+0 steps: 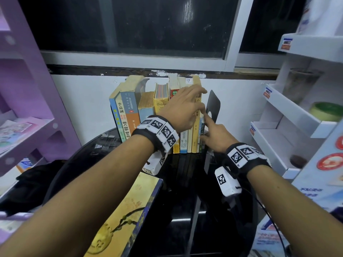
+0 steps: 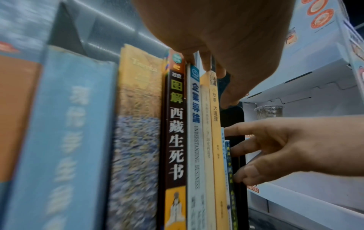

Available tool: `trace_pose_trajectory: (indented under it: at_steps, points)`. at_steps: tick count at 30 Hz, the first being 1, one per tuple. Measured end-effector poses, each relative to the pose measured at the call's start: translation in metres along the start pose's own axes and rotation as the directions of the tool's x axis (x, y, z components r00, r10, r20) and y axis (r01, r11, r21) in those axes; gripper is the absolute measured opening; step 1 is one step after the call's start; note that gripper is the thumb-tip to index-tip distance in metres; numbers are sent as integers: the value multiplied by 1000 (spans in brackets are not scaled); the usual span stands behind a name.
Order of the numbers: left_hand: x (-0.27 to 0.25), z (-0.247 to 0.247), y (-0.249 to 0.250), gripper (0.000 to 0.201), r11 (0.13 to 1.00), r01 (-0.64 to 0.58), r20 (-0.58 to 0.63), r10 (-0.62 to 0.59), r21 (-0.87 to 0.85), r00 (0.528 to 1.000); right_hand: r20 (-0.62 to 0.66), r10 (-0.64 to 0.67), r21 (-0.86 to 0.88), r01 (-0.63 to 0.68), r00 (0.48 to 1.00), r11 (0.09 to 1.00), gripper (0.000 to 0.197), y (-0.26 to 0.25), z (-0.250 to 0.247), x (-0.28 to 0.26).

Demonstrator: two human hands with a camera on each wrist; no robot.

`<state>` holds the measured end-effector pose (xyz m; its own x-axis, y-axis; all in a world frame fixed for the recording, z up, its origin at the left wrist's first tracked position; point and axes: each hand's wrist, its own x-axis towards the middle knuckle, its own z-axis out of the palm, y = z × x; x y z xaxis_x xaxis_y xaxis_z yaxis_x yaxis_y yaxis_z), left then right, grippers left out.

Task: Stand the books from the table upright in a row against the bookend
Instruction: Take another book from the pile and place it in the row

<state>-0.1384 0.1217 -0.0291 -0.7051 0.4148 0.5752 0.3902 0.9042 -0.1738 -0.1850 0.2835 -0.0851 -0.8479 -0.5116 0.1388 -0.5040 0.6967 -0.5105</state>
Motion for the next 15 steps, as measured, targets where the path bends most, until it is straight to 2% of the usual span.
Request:
trace_pose_trajectory:
  at_steps: [4,7,12,15]
  points:
    - [-27,-8,0,21,997,46,-13,-47,-65,999,5,8,-21,-7,1000,1000,66,-5,-8,-14]
    - [-53,-14,-2,21,989,110,21,-108,-96,994,28,9,-57,-7,1000,998,65,-9,-12,-28]
    - [-99,-24,-8,24,966,222,123,-207,-131,971,109,47,-75,-39,993,996,59,-22,-14,-48]
    - [-121,-29,-14,30,936,332,241,-299,-114,924,177,61,-89,-46,982,995,58,-34,-9,-56]
